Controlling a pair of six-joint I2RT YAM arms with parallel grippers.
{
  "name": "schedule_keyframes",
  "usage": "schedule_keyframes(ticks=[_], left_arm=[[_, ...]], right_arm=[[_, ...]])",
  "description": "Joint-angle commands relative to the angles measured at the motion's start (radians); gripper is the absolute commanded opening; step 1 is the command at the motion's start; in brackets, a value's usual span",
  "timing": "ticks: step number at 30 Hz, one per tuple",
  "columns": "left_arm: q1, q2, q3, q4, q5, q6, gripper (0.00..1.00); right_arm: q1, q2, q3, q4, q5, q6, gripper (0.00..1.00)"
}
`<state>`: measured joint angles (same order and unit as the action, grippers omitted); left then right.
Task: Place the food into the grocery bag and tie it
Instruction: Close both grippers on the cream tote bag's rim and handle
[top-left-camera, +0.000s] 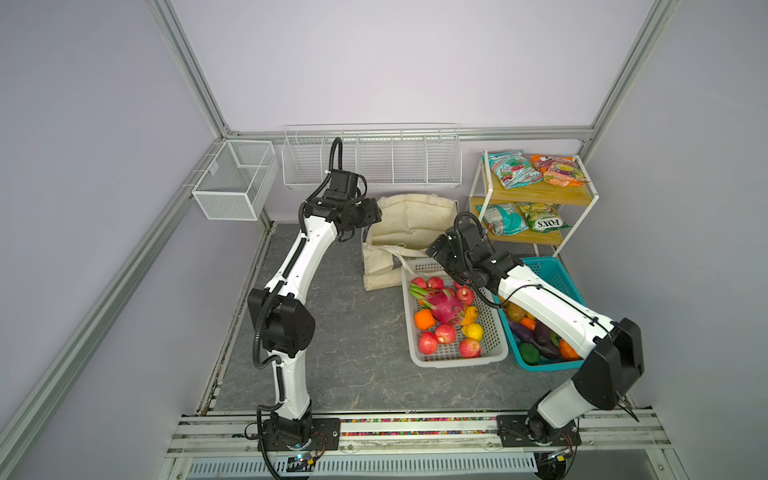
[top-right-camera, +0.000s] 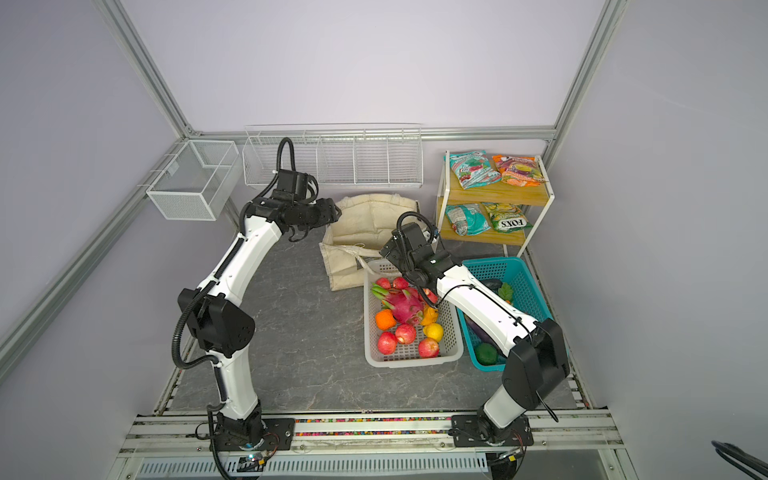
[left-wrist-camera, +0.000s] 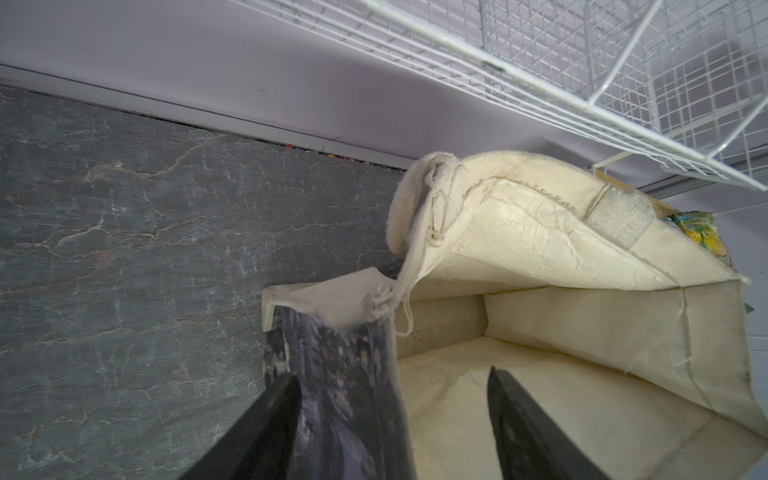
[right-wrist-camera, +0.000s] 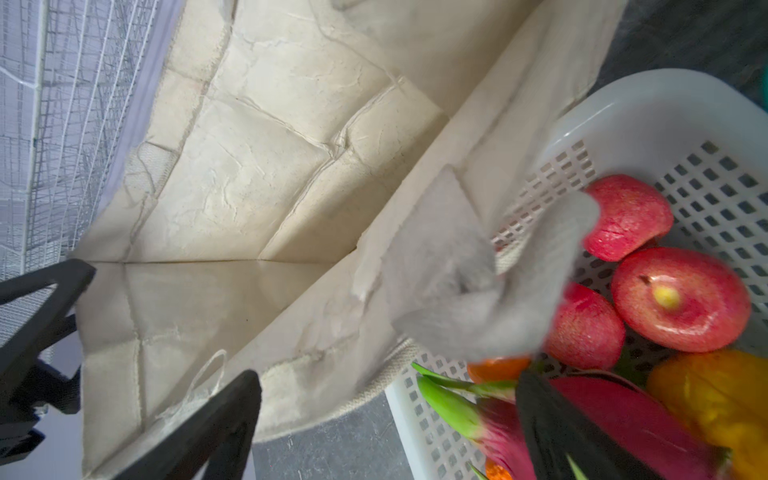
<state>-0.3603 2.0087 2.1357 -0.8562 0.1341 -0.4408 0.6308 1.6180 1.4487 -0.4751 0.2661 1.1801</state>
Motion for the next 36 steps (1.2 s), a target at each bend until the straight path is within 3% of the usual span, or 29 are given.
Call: schedule_keyframes(ticks=[1,6,8,9,10,12,13,16,19,31,35,36], left_arm=[[-0.003,0.019,0.030,-0.044,0.019,0.006,0.57],[-0.001,0.026,0.026,-0.045,0.017,0.013,0.34],[0.002,0.012,0.022,-0.061,-0.003,0.019,0.28],[0.005,-0.004,0.009,-0.066,-0.018,0.020,0.26],[0.009,-0.025,-0.012,-0.063,-0.032,0.017,0.14],[0.023,-0.075,-0.069,-0.047,-0.039,0.006,0.01],[0.033,-0.108,-0.109,-0.032,-0.036,-0.004,0.00],[0.071,-0.219,-0.245,0.027,-0.019,-0.043,0.00],[0.116,-0.354,-0.397,0.096,-0.008,-0.091,0.00],[0.164,-0.871,-0.851,0.085,-0.074,-0.223,0.01],[0.164,-1.010,-0.931,0.000,-0.080,-0.200,0.12],[0.164,-1.042,-0.940,-0.037,-0.089,-0.181,0.20]], right_arm=[[-0.009,0.053,0.048,0.032,0.010,0.045,0.95],[-0.033,0.133,0.110,0.046,-0.019,0.039,0.90],[-0.045,0.158,0.130,0.046,-0.035,0.029,0.82],[-0.051,0.169,0.139,0.047,-0.049,0.024,0.76],[-0.055,0.179,0.148,0.050,-0.057,0.015,0.67],[-0.059,0.200,0.175,0.047,-0.078,-0.005,0.51],[-0.059,0.212,0.195,0.041,-0.093,-0.019,0.41],[-0.055,0.260,0.285,0.007,-0.150,-0.075,0.19],[-0.035,0.314,0.415,-0.077,-0.188,-0.151,0.09],[0.064,0.540,0.887,-0.436,-0.366,-0.378,0.07],[0.090,0.606,1.020,-0.572,-0.399,-0.466,0.08],[0.096,0.616,1.034,-0.587,-0.410,-0.484,0.08]])
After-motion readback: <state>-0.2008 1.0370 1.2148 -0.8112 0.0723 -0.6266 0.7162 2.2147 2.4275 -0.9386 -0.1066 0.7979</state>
